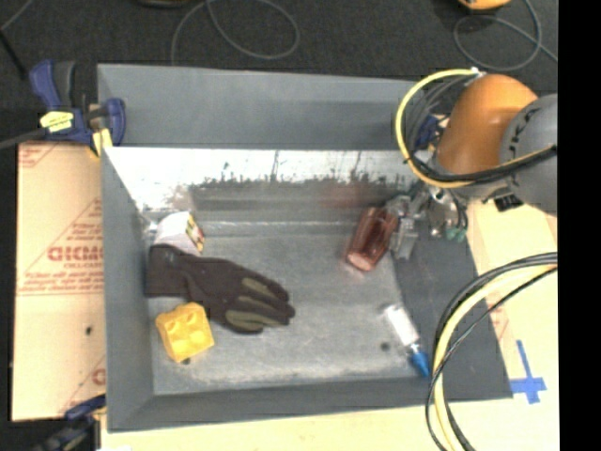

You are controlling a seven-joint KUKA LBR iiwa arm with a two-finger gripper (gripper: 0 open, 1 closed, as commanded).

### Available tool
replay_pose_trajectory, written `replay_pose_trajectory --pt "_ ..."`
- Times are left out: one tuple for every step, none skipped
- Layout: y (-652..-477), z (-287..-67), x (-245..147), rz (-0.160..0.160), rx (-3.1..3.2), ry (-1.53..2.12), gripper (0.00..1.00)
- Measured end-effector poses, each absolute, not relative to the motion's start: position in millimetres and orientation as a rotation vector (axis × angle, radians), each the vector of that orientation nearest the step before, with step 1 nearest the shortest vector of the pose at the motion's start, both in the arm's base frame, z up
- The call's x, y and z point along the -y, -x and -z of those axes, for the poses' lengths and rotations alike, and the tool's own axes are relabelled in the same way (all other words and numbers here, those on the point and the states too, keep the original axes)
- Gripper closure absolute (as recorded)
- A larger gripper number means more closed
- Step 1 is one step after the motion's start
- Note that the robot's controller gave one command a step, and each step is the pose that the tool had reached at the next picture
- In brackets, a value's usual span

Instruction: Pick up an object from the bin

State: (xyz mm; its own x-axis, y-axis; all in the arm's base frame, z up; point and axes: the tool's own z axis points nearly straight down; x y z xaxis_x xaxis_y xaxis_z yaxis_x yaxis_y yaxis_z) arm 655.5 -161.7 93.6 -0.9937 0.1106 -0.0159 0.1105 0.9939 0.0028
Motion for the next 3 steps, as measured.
replay_pose_trajectory --pt "-652.3 -108.1 161.4 0.003 -3.113 -0.176 1.00" --pt "-652.8 -110.7 161.8 0.002 -3.115 -0.176 1.00" --pt "-651.9 -118.2 161.7 0.002 -3.118 -0.176 1.00"
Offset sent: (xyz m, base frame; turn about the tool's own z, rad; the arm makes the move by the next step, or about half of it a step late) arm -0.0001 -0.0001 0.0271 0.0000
